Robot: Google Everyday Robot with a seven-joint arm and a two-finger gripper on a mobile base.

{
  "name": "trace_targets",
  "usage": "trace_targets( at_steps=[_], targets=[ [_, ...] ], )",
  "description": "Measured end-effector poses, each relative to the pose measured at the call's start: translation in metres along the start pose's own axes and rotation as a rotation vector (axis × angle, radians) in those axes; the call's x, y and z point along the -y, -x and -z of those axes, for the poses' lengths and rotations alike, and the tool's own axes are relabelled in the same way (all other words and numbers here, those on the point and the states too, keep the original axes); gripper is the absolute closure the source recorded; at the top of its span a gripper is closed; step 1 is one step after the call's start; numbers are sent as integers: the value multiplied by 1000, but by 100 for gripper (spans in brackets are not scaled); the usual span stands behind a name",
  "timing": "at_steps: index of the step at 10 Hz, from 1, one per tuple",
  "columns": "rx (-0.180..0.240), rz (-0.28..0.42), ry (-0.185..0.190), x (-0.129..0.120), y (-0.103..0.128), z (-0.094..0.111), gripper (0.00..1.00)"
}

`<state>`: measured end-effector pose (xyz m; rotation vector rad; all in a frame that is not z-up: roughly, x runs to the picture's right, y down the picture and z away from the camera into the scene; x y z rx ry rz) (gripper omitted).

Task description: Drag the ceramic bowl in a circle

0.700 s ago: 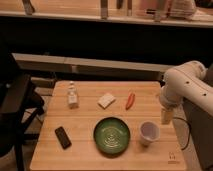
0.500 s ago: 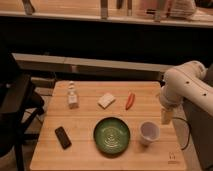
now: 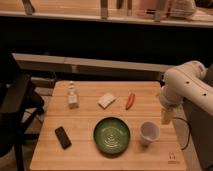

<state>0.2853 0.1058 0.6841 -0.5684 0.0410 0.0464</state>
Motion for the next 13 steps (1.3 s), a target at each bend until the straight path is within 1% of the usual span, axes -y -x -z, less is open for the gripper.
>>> trace_targets(
  at_steps=[11,12,13],
  targets=[
    [0,0,0,0,0,0,20],
    [-3,4,-1,0,0,1,20],
    [-19,31,-8,0,3,2,20]
  ],
)
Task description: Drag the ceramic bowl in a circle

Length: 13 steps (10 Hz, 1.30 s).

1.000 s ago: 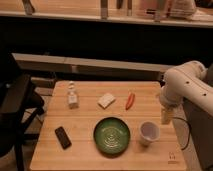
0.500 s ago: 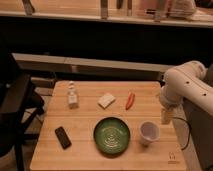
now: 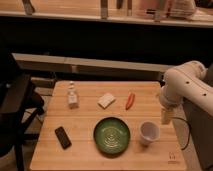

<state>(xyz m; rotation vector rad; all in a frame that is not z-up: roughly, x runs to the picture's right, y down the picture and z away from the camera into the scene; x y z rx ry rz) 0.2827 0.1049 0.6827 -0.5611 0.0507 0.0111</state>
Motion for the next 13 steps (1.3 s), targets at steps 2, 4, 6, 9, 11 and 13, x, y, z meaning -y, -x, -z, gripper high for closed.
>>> trace_targets(
  at_steps=[2,4,6,9,11,13],
  targets=[
    [-31,103,-15,3,22,3,20],
    [-47,135,-22,2,26,4,20],
    [-62,166,-29,3,27,2,20],
    [-80,237,-29,2,42,-1,20],
    [-91,278,-32,2,55,-3,20],
    [-101,314,-34,2,53,-5,20]
  ],
)
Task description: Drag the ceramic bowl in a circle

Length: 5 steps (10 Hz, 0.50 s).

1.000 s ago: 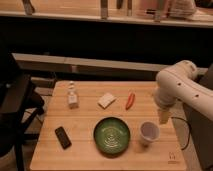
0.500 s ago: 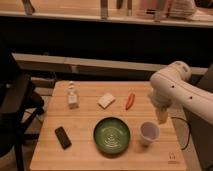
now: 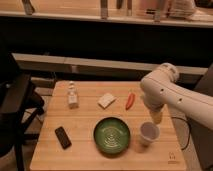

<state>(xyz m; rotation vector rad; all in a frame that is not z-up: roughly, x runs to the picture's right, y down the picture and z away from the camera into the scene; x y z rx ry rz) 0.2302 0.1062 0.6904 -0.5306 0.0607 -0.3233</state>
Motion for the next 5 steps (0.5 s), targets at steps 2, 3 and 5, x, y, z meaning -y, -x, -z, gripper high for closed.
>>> trace_targets(
  at_steps=[2,3,5],
  targets=[
    [2,35,2,0,7,-4,20],
    [2,53,1,2,13,-5,20],
    [-2,91,-1,4,22,-6,20]
  ],
)
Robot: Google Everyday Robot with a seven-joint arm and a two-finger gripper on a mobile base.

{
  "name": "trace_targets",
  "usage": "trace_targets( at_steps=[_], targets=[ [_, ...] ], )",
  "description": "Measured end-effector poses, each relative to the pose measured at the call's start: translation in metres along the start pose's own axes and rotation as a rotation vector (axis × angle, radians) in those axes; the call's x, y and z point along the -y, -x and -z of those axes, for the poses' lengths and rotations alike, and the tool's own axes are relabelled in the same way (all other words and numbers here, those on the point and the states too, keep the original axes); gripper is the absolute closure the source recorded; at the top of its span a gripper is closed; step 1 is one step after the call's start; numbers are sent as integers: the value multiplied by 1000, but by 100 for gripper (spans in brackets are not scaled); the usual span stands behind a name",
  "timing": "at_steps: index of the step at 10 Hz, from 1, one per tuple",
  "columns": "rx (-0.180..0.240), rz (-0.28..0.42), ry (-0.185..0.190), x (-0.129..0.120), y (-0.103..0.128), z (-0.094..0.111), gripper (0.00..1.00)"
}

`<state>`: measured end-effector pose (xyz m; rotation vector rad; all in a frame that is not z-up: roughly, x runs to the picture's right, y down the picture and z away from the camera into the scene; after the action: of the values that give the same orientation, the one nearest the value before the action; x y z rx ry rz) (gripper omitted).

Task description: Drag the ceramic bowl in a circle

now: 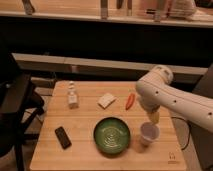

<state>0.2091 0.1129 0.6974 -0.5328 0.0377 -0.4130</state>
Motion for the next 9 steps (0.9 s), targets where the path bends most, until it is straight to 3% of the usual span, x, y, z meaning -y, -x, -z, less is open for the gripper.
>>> trace_targets(
  at_steps=[7,9],
  targets=[
    [9,111,-21,1,11,-4,20],
    [6,174,-26,0,14,-7,20]
  ],
)
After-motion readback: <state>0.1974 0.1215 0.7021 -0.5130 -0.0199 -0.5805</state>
